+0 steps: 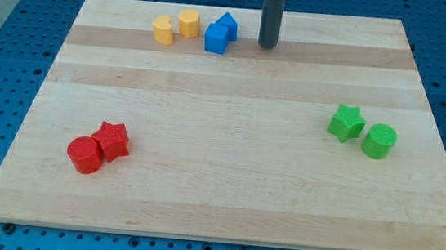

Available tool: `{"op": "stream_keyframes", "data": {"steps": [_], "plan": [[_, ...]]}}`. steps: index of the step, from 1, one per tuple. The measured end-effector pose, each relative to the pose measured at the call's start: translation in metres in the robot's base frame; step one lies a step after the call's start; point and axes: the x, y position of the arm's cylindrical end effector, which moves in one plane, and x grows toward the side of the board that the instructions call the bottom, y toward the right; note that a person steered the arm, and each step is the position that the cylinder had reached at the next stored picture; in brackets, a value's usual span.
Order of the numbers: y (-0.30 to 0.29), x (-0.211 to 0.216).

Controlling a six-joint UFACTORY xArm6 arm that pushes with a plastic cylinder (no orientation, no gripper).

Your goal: Push the blue triangle towards the right of the yellow hexagon

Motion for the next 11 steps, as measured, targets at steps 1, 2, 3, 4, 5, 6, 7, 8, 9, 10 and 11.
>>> {"op": "stream_keyframes", "data": {"steps": [1,2,3,4,5,6,7,8,9,10,11], "plan": [[-0.022,-0.032],[-0.033,-0.030],[-0.048,-0.018],[-0.066,-0.005],[-0.076,-0.010],[-0.075,-0.025],[-0.081,-0.039],[-0.096,-0.052],[-0.116,-0.052],[-0.144,-0.052],[-0.174,-0.052]]}}
